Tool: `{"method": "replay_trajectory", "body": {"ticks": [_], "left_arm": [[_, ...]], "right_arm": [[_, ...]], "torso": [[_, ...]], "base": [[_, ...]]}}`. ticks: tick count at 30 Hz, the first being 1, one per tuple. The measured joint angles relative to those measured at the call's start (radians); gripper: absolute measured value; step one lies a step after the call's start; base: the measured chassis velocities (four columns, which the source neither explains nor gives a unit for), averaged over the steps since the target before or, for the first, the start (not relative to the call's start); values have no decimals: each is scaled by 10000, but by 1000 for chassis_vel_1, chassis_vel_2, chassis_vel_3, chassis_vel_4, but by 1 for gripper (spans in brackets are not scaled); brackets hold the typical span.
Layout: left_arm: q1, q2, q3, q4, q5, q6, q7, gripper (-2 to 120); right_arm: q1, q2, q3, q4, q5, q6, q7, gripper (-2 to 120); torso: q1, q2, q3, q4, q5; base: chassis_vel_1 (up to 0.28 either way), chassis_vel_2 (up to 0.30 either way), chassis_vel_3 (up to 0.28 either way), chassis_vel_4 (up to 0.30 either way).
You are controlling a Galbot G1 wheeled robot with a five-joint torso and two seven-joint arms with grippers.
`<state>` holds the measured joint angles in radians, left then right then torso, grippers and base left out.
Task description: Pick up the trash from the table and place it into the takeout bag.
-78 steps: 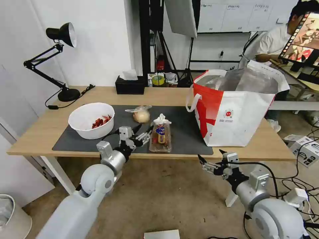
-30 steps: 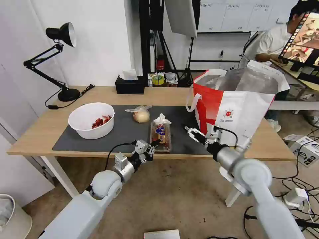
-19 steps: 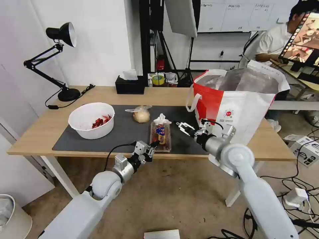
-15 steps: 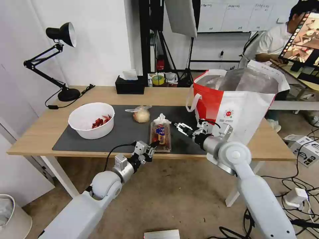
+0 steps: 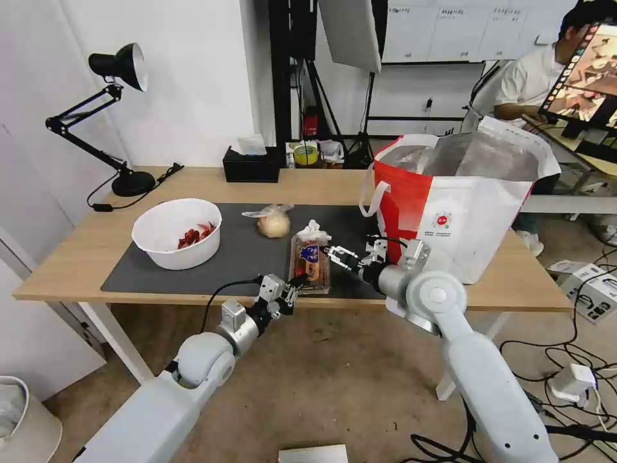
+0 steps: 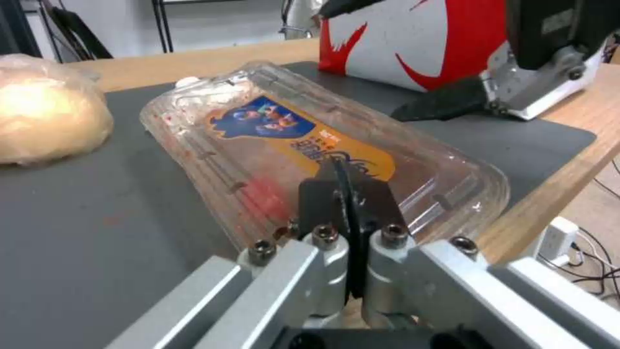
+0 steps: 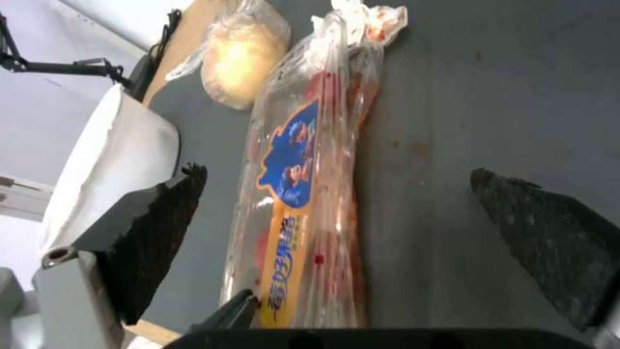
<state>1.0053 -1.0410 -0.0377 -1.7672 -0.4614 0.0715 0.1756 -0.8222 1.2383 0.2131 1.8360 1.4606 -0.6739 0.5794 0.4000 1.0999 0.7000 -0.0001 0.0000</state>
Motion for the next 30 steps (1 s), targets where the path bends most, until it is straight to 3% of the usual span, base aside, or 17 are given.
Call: {"method": "replay_trajectory", "body": {"ticks": [30], "left_arm": [[136,-23,-65,-76,-16,-108,-41,0]], "right_arm": [[1492,666,-581,-1170,638,-479,1221,100]], "torso": [[0,0,0,1,0]], "base": [[0,0,0,0]]}}
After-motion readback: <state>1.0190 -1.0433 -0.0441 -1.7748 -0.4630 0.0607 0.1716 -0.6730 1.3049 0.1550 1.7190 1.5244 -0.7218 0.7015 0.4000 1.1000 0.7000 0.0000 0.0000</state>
